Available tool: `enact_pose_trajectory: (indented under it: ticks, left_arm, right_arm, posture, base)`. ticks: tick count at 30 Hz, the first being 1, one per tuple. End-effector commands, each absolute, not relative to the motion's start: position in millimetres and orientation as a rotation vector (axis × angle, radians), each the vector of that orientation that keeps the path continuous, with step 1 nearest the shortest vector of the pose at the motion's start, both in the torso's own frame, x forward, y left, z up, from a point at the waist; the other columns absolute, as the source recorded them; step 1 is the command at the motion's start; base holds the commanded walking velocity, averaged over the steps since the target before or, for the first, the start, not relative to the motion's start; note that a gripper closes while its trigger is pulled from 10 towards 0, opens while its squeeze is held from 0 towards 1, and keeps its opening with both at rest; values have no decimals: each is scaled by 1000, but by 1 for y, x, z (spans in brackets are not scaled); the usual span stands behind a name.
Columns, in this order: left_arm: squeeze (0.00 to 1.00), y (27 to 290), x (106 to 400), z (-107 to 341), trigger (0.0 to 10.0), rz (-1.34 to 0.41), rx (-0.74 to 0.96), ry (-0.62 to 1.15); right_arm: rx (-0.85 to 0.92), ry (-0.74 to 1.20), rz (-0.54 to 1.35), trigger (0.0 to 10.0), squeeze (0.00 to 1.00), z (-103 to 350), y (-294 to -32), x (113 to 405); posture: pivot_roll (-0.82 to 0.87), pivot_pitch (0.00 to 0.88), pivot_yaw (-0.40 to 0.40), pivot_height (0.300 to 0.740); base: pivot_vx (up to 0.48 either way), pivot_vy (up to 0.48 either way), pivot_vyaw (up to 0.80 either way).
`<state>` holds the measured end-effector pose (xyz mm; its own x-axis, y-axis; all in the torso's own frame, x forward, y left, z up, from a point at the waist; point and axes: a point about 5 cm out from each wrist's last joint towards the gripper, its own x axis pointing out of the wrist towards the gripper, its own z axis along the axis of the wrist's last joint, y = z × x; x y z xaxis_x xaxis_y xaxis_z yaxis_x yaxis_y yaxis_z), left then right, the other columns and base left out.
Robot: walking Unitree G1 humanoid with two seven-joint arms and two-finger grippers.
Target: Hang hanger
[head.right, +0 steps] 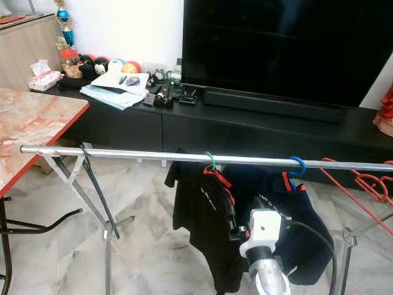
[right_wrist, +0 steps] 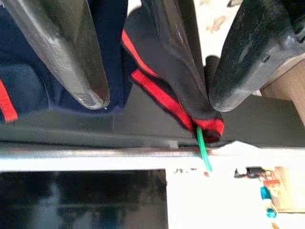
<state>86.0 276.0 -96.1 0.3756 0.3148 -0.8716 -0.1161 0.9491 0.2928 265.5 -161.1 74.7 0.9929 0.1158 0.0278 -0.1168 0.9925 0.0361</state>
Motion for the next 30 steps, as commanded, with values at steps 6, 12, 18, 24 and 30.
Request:
enact_pose_trajectory:
  ticks: [6, 12, 18, 24, 30]
  left_arm:
    - [0, 260, 97, -99, 10000, 217, 196, 1160]
    - [0, 255, 94, -101, 10000, 225, 154, 1157]
    - [0, 253, 91, -102, 10000, 235, 125, 1153]
    - [0, 253, 90, -103, 10000, 225, 133, 1162]
    - [0, 254, 90, -102, 10000, 214, 150, 1160]
  right_arm:
    - [2, -13, 110, 10000, 0, 84, -173, 267]
    - [6, 3, 105, 10000, 0, 84, -174, 270]
    - [-6, 34, 159, 10000, 0, 81, -164, 277]
    - [3, 17, 174, 10000, 0, 86, -152, 282]
    - [28, 30, 117, 10000, 0, 84, -160, 280]
  posture:
    - [-58, 0, 29, 740]
    - [-45, 0, -1, 740]
    - [-17, 0, -12, 740]
    - [-45, 0, 9, 740]
    - [-28, 0, 23, 740]
  base:
    - [0, 0, 0]
    - [0, 0, 0]
    - [0, 0, 0]
    - [0, 0, 0]
    - [0, 0, 0]
